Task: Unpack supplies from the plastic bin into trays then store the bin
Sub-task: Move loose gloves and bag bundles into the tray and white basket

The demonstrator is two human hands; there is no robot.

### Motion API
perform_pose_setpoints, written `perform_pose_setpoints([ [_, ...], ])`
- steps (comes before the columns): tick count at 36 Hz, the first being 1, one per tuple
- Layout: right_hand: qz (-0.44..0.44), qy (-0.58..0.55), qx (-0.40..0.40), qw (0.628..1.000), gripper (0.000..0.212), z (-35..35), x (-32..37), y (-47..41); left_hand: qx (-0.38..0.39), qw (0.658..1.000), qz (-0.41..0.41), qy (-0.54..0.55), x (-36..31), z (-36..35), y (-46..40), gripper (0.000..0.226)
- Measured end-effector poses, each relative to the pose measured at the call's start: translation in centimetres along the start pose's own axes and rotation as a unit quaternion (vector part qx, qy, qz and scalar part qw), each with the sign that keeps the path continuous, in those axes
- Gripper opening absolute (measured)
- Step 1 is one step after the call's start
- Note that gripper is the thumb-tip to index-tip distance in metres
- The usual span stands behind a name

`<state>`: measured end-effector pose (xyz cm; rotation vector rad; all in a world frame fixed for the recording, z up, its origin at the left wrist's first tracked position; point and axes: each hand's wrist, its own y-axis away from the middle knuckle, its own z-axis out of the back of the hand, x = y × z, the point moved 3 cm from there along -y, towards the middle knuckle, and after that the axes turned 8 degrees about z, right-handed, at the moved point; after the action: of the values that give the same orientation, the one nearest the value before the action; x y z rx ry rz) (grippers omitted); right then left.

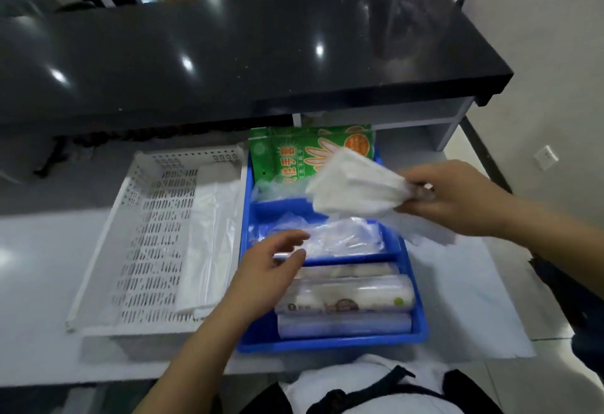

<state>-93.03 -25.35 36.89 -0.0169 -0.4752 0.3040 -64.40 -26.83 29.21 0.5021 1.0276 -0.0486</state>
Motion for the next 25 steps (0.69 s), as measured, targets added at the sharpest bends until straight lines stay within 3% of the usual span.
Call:
perform_pose_setpoints([
  [3, -0.046, -0.004, 0.002, 0.999, 0.026, 0.4, -2.3, -0.8, 0.051, 0.974, -0.082, -0.205, -0.6, -1.3, -1.2, 0.041],
  [8, -0.062, 0.003, 0.029, 0.998, 0.031, -0.1, -2.6, -2.6, 0.09, 0.902, -0.057, -0.419, -1.6, -4.7, -5.5, 0.073],
  [13, -0.046, 0.001, 0.024, 0.999, 0.036, -1.1, -1.1, -4.9, 0.123, 0.871, -0.009, -0.476, -1.3, -6.0, -9.0, 0.079],
  [18, -0.024, 0.026, -0.008, 0.999, 0.032, -2.2, 0.4, -6.9, 0.158, 0.861, 0.038, -0.481, 0.5, -5.9, -8.9, 0.084],
  [21, 0.005, 0.088, -0.014, 0.996, 0.019, -3.5, 1.6, -7.8, 0.166, 0.856, 0.042, -0.487, 0.3, -5.9, -8.3, 0.088],
  [25, 0.04, 0.2, 0.044, 0.978, 0.017, -7.1, 3.2, -9.1, 0.175, 0.861, 0.036, -0.476, -0.1, -6.1, -7.8, 0.09],
])
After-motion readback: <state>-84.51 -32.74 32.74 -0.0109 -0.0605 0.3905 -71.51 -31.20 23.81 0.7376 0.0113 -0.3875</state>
